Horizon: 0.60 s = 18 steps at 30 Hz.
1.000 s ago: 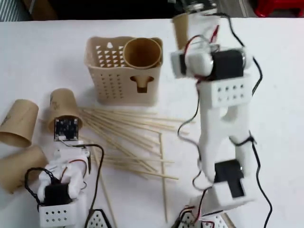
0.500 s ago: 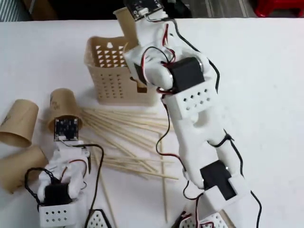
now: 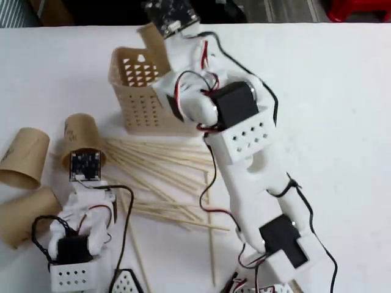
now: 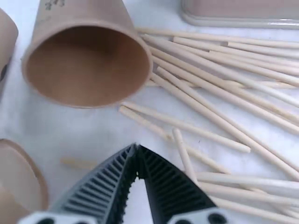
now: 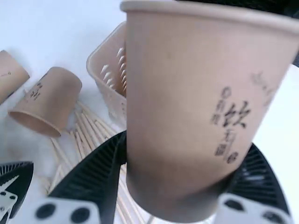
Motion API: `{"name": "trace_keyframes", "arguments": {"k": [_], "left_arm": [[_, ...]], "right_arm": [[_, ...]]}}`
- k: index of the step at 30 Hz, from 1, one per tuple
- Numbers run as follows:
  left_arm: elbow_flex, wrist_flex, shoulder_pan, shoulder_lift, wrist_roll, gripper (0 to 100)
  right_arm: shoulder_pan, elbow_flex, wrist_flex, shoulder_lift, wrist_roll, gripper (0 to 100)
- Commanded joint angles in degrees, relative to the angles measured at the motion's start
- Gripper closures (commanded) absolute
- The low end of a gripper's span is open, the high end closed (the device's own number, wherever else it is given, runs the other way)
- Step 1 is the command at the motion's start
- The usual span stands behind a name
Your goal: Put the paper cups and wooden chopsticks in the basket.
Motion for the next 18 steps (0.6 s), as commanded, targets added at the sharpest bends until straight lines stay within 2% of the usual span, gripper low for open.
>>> {"name": "trace_keyframes", "arguments": {"k": [1, 11, 15, 18], "left_arm": [[-0.5, -0.8, -0.7, 0.0, -0.5, 97], [-0.5, -0.8, -0.7, 0.0, -0.5, 97], [-0.5, -0.8, -0.7, 0.0, -0.5, 97], [-0.5, -0.8, -0.7, 0.0, -0.5, 97]], "right_arm": [[-0.5, 3.4, 0.2, -7.8, 0.4, 73.0], [-0.6, 24.4, -7.9, -25.7, 0.4, 73.0], [0.1, 32.8, -18.8, -31.3, 0.8, 73.0], [0.7, 38.2, -28.8, -32.0, 5.0, 73.0]]}}
